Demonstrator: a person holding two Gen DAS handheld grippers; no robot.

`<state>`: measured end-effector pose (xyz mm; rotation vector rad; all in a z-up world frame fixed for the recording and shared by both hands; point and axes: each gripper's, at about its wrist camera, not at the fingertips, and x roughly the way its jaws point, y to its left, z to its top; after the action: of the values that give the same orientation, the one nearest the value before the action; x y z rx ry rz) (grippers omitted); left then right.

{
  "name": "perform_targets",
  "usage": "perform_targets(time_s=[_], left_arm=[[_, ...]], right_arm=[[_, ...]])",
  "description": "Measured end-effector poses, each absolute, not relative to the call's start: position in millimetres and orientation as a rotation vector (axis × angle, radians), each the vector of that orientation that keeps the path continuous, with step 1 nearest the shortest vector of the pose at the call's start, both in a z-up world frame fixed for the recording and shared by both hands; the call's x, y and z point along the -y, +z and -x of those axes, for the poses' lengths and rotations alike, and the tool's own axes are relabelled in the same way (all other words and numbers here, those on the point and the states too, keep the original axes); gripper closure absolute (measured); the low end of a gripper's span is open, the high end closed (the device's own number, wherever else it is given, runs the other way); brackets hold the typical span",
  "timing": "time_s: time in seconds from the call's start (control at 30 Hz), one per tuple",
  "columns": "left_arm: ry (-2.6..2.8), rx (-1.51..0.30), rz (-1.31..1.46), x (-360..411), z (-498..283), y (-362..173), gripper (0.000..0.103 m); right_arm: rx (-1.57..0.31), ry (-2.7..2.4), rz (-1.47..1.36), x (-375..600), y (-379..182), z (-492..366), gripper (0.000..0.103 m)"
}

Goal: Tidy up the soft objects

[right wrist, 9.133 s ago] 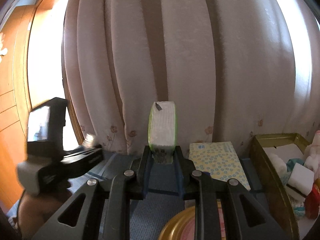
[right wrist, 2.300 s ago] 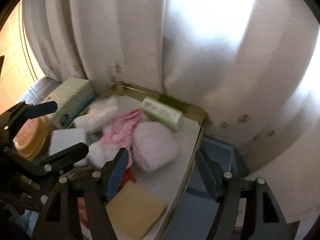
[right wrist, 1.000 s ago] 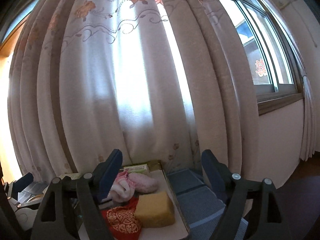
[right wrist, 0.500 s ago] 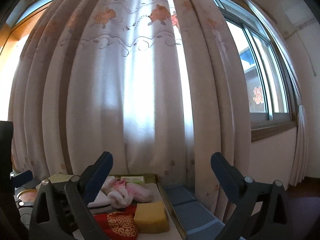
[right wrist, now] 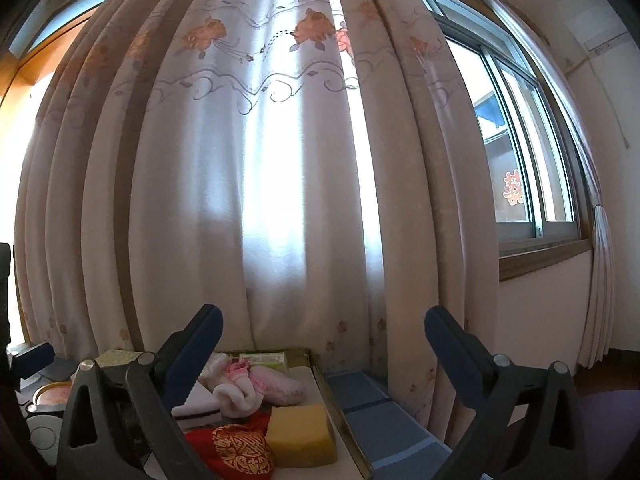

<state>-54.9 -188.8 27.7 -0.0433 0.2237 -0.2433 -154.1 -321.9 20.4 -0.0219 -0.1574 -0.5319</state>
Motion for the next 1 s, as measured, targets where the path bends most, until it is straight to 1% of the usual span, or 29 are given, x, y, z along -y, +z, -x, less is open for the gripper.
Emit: perform_targets(time_s=[0.23, 1.0], left_arm=[[-0.247, -0.200, 0.062, 184.1, 56.6, 30.0, 0.000], [-0.230, -0.145, 0.000, 191.8, 68.0, 33.5, 0.000]], right_arm=[[0.143, -0.535, 0.013, 324.0, 20.3, 151.8, 0.001], [0.157, -0.550, 0.012, 321.6, 18.4, 155.9, 0.001]])
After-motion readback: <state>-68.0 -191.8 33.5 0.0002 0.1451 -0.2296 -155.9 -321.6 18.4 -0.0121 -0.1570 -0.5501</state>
